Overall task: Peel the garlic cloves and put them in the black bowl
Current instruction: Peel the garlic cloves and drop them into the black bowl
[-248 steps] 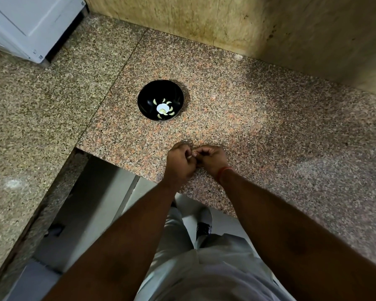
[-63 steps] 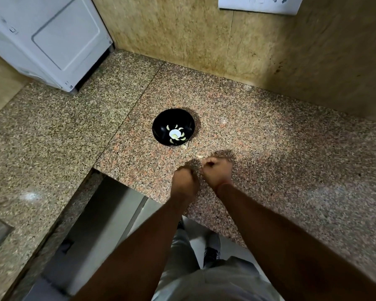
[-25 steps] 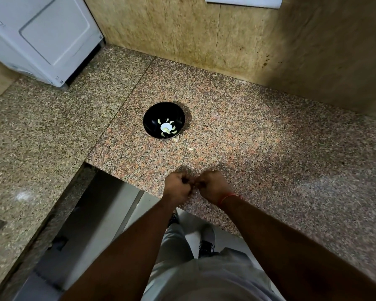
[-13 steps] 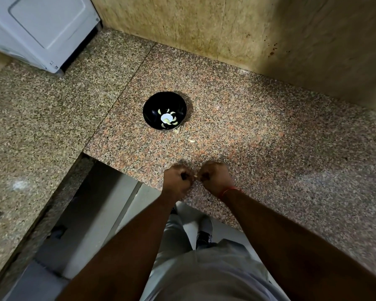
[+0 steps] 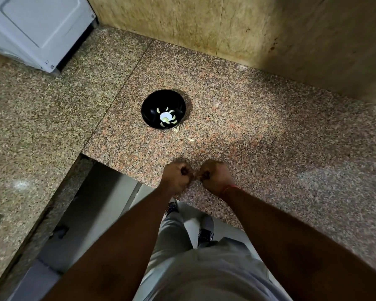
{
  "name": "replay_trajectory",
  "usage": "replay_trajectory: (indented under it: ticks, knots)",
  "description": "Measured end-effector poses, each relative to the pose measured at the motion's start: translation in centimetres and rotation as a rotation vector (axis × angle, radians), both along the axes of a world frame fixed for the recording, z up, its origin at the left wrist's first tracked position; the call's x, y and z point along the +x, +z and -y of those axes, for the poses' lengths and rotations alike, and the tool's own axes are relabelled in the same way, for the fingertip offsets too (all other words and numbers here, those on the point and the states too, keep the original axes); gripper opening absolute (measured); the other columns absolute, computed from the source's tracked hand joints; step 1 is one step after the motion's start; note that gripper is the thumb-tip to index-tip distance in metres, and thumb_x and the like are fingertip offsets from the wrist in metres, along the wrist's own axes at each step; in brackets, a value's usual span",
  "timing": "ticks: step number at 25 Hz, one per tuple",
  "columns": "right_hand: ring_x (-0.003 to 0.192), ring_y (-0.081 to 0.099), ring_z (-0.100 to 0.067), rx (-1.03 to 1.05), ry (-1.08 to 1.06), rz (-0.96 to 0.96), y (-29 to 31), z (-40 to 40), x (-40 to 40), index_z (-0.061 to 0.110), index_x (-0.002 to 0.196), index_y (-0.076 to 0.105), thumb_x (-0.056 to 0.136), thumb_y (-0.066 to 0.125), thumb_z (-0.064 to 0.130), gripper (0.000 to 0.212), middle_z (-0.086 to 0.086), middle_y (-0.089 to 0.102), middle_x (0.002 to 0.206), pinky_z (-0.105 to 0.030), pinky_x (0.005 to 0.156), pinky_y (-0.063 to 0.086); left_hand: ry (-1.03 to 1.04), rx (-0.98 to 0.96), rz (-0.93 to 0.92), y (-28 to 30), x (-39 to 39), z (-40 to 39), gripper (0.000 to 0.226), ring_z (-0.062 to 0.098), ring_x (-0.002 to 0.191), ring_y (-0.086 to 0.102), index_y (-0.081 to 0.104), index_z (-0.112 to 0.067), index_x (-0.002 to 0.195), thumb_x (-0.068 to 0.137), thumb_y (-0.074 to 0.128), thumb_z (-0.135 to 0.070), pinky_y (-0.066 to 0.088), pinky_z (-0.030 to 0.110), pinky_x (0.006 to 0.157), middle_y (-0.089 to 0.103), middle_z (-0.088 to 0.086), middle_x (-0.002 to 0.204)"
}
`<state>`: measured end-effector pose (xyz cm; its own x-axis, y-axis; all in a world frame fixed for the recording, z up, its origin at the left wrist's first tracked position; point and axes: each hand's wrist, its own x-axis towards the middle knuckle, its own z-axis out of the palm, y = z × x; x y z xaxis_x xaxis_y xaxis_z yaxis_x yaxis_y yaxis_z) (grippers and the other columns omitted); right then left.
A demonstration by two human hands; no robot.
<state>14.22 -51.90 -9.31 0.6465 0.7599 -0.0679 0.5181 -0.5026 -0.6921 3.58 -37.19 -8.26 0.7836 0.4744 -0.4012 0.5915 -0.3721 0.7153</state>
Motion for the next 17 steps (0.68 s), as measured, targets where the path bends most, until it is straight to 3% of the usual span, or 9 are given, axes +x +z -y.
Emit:
replay_trajectory:
  ticks: [2,6,11,17]
  knots:
    - [0.06,0.056,-0.005,-0.033,0.004,-0.021,-0.4,-0.1,0.2,0.02,0.063,0.069,0.072,0.074,-0.001,0.024,0.012,0.058,0.07,-0.023,0.058,0.052,-0.039,0.012,0.041,-0.1,-0.4,0.1,0.009,0.003,0.064,0.066,0.077,-0.022,0.085,0.081,0.085,-0.02,0.051,0.014,0.06,0.074,-0.009,0.079]
    - [0.069,0.065,-0.019,-0.096,0.002,-0.057,-0.7,-0.6,0.7,0.017,0.066,0.072,0.071,0.071,-0.003,0.02,0.001,0.068,0.074,-0.038,0.065,0.06,-0.118,0.221,0.204,-0.7,-0.7,0.9,0.008,0.008,0.062,0.062,0.073,-0.019,0.079,0.082,0.073,-0.011,0.05,0.027,0.06,0.07,-0.007,0.073]
    - [0.074,0.067,-0.015,-0.077,-0.067,-0.145,-0.1,-0.4,0.3,0.022,0.08,0.08,0.075,0.078,0.001,0.022,0.004,0.072,0.082,-0.027,0.069,0.056,-0.124,0.289,0.271,-1.1,-1.2,0.6,0.016,0.002,0.062,0.051,0.074,-0.017,0.073,0.074,0.08,-0.002,0.033,0.005,0.062,0.062,-0.012,0.071]
    - [0.063,0.057,-0.002,-0.11,-0.008,-0.131,0.3,-0.4,0.5,0.026,0.067,0.076,0.071,0.083,0.002,0.025,0.018,0.059,0.071,-0.019,0.062,0.046,-0.129,0.292,0.275,-1.3,-0.9,0.7,0.018,0.012,0.063,0.059,0.073,-0.015,0.069,0.07,0.076,0.002,0.044,0.021,0.06,0.068,-0.003,0.073]
